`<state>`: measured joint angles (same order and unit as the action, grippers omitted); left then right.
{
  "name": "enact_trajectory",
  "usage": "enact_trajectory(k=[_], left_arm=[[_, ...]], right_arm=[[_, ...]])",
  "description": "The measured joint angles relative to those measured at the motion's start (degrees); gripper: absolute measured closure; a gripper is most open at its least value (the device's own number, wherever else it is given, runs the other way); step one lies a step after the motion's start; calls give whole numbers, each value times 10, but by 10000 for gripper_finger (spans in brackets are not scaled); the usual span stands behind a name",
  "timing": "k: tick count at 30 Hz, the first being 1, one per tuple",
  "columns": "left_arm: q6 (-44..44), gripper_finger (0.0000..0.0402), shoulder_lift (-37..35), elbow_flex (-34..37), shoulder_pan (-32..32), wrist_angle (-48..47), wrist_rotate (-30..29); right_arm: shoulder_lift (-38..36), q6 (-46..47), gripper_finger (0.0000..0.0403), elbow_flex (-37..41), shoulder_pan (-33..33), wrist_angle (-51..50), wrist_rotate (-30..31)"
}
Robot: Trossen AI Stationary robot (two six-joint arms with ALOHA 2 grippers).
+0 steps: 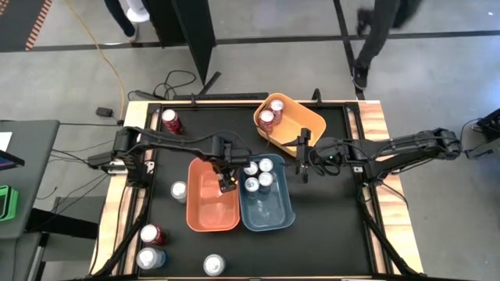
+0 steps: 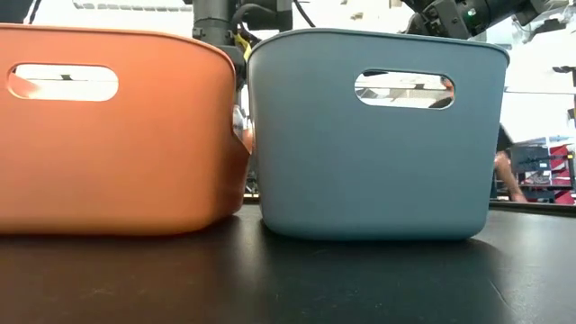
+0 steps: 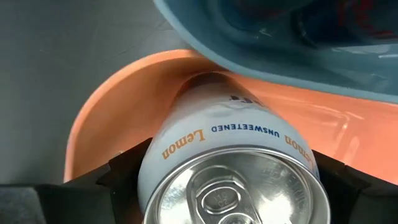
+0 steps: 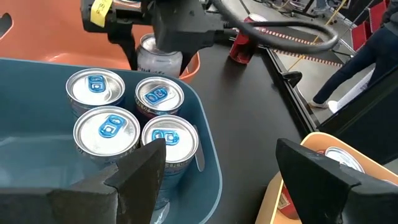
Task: Sort soda cans
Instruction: Put the top left blue and white soda can into the orange bin
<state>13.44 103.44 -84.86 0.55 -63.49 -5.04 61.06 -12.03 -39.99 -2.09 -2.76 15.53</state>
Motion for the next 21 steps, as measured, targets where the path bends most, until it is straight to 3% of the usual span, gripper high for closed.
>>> enact_trajectory(k=[11,21], left_arm=[[-5,86,25,-2,-1,2,-12],[1,47,25,-21,-1,2,-16]], right_arm=[[0,0,80,0,0,0,0],[0,0,80,0,0,0,0]])
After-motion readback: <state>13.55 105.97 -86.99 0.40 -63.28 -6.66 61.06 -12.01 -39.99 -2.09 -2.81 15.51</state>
